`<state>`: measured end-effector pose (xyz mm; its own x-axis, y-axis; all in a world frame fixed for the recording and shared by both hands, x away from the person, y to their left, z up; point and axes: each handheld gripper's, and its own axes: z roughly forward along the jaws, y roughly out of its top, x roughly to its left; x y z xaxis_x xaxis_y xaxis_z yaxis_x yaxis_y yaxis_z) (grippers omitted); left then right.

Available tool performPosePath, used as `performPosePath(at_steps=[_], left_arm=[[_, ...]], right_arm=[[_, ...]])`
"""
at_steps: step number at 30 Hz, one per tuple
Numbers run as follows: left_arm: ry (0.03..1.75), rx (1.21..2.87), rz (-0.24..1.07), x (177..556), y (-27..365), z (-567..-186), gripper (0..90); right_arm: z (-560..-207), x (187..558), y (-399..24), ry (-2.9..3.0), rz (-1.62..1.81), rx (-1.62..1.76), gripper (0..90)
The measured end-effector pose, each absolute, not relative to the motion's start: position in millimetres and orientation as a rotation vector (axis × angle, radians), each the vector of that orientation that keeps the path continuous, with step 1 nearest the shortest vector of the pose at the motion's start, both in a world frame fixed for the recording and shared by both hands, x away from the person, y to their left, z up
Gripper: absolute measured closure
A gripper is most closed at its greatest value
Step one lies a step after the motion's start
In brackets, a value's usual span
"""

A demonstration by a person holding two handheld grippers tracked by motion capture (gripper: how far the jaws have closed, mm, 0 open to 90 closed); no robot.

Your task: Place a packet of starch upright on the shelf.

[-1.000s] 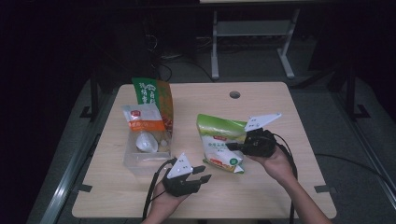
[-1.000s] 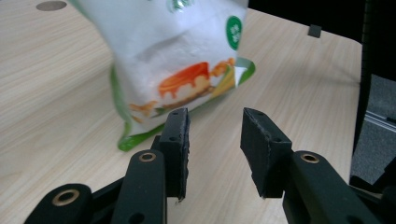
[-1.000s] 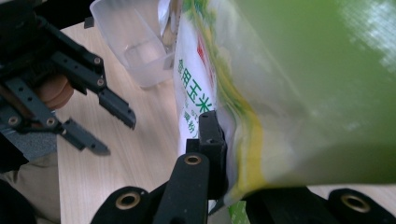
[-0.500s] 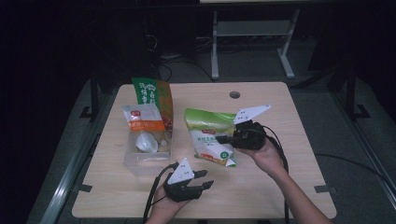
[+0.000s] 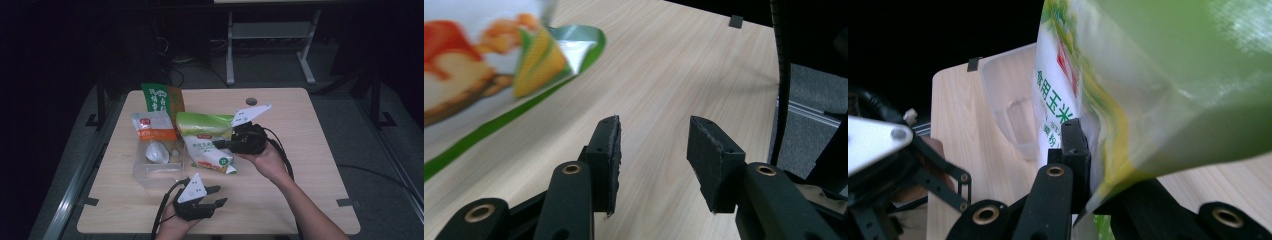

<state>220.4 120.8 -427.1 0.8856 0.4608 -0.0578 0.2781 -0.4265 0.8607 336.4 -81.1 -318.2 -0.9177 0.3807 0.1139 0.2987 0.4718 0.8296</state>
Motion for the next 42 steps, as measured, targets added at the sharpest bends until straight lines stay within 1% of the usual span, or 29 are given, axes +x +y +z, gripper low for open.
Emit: performPosePath(at_steps=[15, 21, 42], left_arm=[[0.519, 2.044, 0.225, 213, 122, -428, 55.0], [0.519, 2.033, 0.221, 214, 122, -429, 54.5], [0.525, 2.023, 0.216, 213, 126, -430, 54.4]], right_arm=[[-299, 343, -40, 2.623, 1.476, 0.510, 88.3], [-298, 345, -20, 2.630, 1.506, 0.484, 88.3], [-303, 358, 25, 2.660, 1.524, 0.464, 88.5]])
